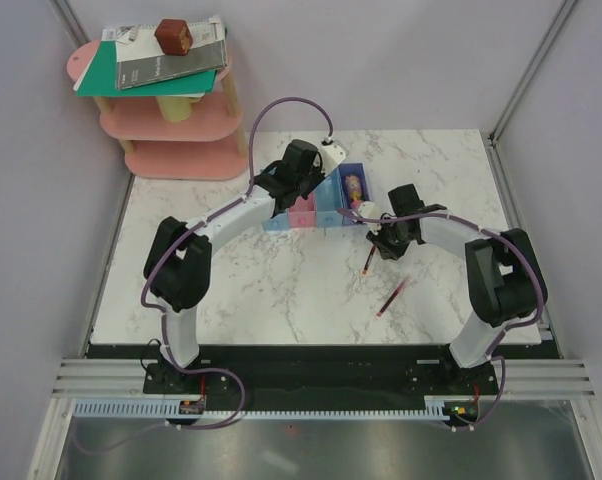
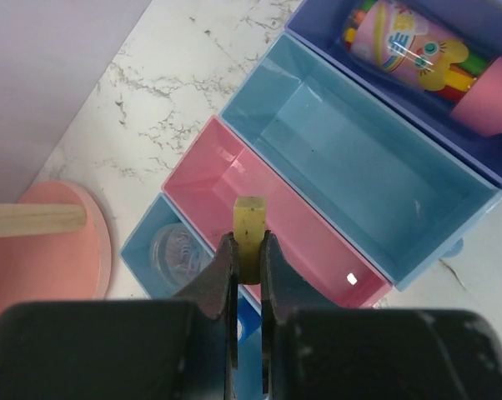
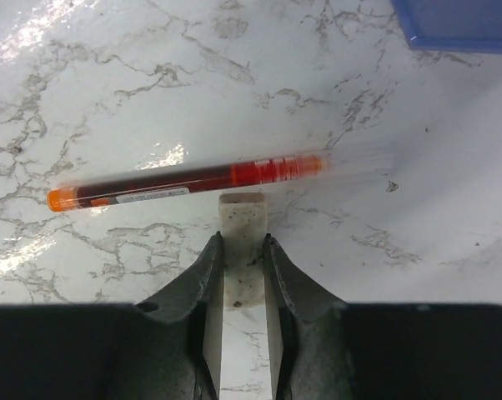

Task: Sort the stationery into containers
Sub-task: Pick up the stationery from the center of the board.

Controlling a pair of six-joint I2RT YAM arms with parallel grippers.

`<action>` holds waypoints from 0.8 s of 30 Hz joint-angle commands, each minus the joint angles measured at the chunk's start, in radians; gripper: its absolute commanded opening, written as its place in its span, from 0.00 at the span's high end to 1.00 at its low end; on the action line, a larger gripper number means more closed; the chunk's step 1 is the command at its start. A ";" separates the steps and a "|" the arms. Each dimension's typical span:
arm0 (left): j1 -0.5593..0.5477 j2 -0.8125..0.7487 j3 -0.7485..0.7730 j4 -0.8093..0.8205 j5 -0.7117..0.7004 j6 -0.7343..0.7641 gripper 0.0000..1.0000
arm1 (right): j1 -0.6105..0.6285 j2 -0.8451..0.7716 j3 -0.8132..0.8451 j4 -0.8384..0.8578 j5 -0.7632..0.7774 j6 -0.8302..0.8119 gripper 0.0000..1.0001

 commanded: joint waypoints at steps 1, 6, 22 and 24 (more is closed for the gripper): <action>0.009 0.000 0.020 0.064 -0.038 0.033 0.97 | -0.042 0.011 -0.048 -0.118 0.119 -0.034 0.76; 0.026 0.038 0.014 0.073 -0.041 0.035 0.97 | -0.047 -0.064 -0.028 -0.151 0.114 -0.016 0.77; 0.108 0.219 0.077 0.115 -0.018 0.044 0.96 | -0.051 -0.220 0.218 -0.262 0.080 0.043 0.78; 0.108 0.225 0.077 0.119 0.005 0.040 0.89 | -0.051 -0.219 0.248 -0.268 0.079 0.050 0.78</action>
